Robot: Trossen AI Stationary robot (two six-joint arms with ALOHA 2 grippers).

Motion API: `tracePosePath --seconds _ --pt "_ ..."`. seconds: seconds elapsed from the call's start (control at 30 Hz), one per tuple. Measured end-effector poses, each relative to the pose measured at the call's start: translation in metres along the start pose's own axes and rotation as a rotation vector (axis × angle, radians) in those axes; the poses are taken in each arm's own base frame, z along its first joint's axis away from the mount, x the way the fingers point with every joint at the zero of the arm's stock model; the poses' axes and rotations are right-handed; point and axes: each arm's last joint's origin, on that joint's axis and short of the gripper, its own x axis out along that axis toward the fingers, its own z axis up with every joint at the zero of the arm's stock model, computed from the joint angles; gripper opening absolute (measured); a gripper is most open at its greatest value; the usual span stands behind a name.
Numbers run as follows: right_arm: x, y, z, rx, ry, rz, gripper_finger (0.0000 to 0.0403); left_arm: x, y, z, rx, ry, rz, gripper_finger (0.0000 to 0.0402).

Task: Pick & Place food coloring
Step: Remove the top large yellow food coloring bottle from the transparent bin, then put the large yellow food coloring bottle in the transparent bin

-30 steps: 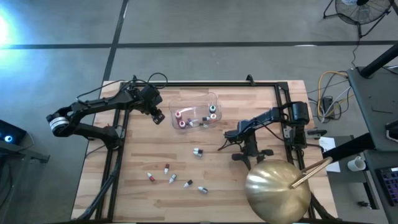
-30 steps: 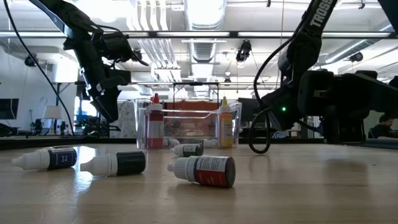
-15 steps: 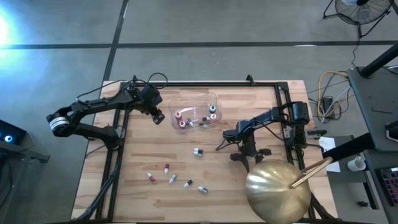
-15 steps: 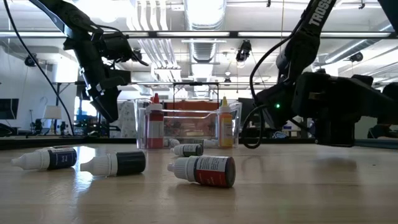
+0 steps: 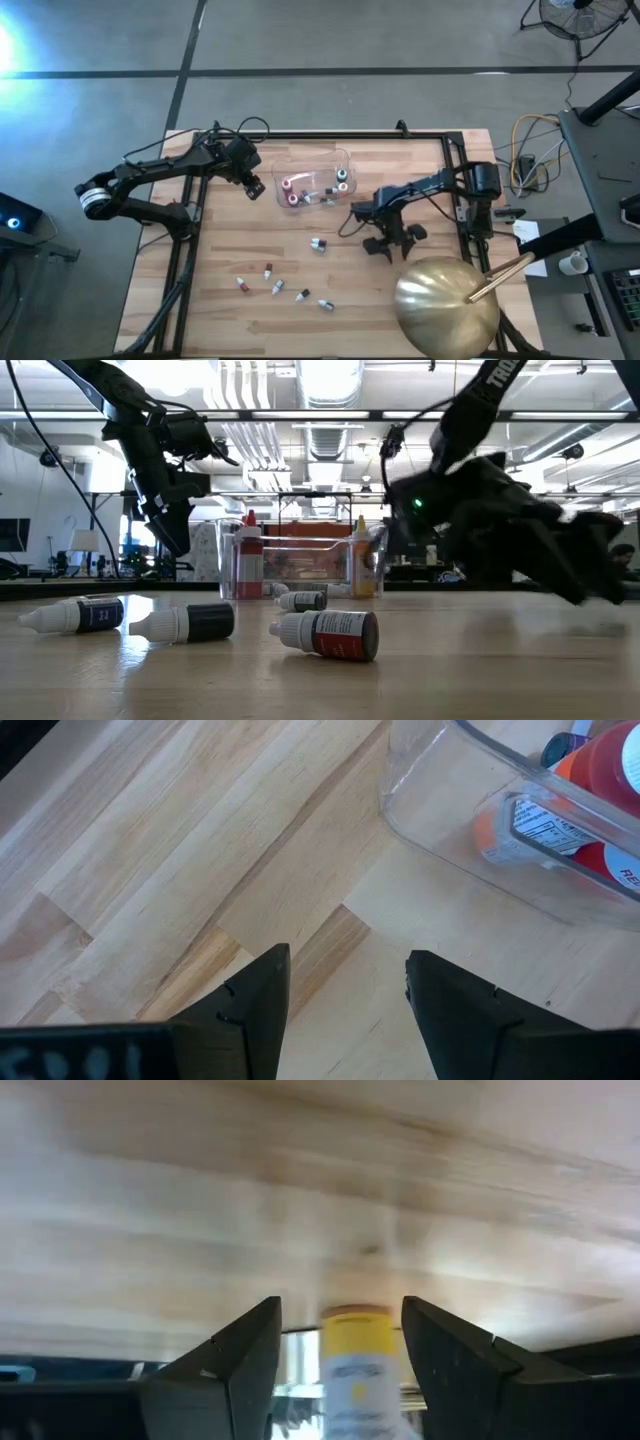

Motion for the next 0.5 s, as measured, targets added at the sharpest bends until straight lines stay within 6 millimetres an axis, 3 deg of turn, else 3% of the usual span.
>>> tracePosePath --seconds 0.17,0.37,0.5 --pt "-0.028 0.007 -0.024 -0.004 -0.016 0.024 0.0201 0.0 0.0 0.0 0.0 0.001 -0.001 0.0174" --pt "-0.055 -0.005 -0.066 -0.051 -0.1 -0.012 0.0201 0.0 0.0 0.0 0.023 0.001 -0.002 0.0174" --pt "-0.058 -0.019 -0.087 -0.052 -0.131 0.003 0.0201 0.0 0.0 0.0 0.042 -0.002 -0.002 0.0174"
